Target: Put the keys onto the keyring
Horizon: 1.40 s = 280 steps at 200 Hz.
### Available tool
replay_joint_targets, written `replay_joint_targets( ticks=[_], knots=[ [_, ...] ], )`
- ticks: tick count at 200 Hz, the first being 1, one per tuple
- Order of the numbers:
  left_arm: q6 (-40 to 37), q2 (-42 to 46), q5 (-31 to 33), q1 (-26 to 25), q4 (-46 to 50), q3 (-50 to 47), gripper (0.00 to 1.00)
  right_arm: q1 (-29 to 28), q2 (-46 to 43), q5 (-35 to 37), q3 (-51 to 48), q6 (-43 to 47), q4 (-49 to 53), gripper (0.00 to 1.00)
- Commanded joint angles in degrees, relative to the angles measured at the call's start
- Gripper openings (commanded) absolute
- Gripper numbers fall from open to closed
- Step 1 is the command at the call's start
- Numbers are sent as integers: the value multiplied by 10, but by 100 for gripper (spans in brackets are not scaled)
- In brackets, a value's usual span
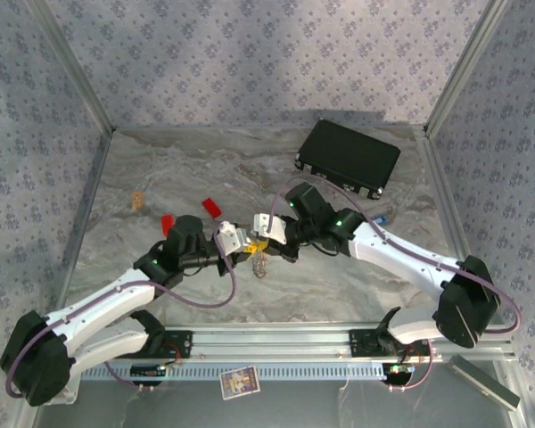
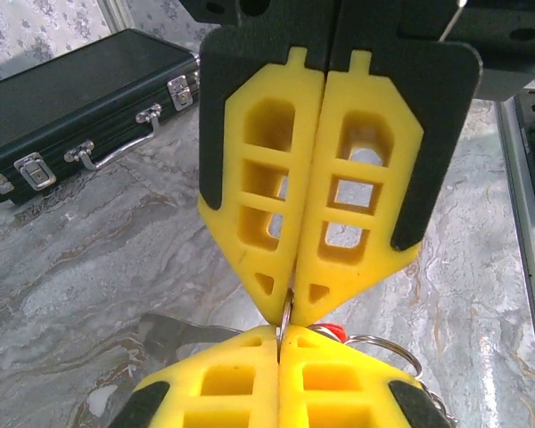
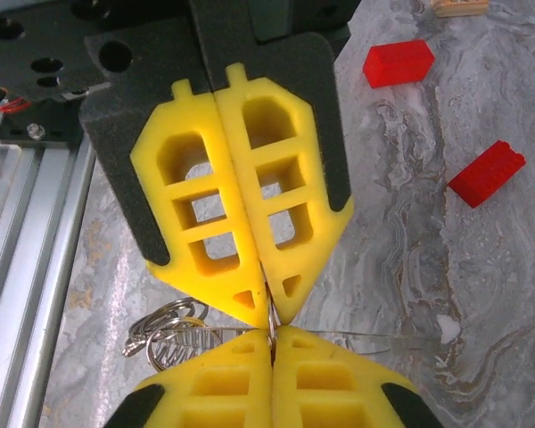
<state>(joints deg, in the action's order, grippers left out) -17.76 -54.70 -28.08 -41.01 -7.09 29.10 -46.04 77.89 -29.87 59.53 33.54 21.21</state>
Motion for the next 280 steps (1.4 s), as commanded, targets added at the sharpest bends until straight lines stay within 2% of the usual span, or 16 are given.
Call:
replay_joint_targets(
  ticks=[1,39,72,159,237,280],
  knots=[
    [5,7,-16,-2,-29,1,0,24,-27,-74,-25,-49,-73,28],
    [40,5,-19,-2,-126,-38,0,50,-43,-99,-87,-115,-153,30],
    [54,-8,-18,-2,-167,-48,0,49,-36,-96,-107,-131,-169,31],
    [61,-1,-21,-2,-175,-56,0,57,-45,-88,-118,-116,-148,27],
    [60,10,-25,-3,-172,-56,0,55,-31,-96,-100,-108,-135,8],
    [67,18,-37,-3,-193,-60,0,49,-20,-102,-90,-99,-135,3]
  ],
)
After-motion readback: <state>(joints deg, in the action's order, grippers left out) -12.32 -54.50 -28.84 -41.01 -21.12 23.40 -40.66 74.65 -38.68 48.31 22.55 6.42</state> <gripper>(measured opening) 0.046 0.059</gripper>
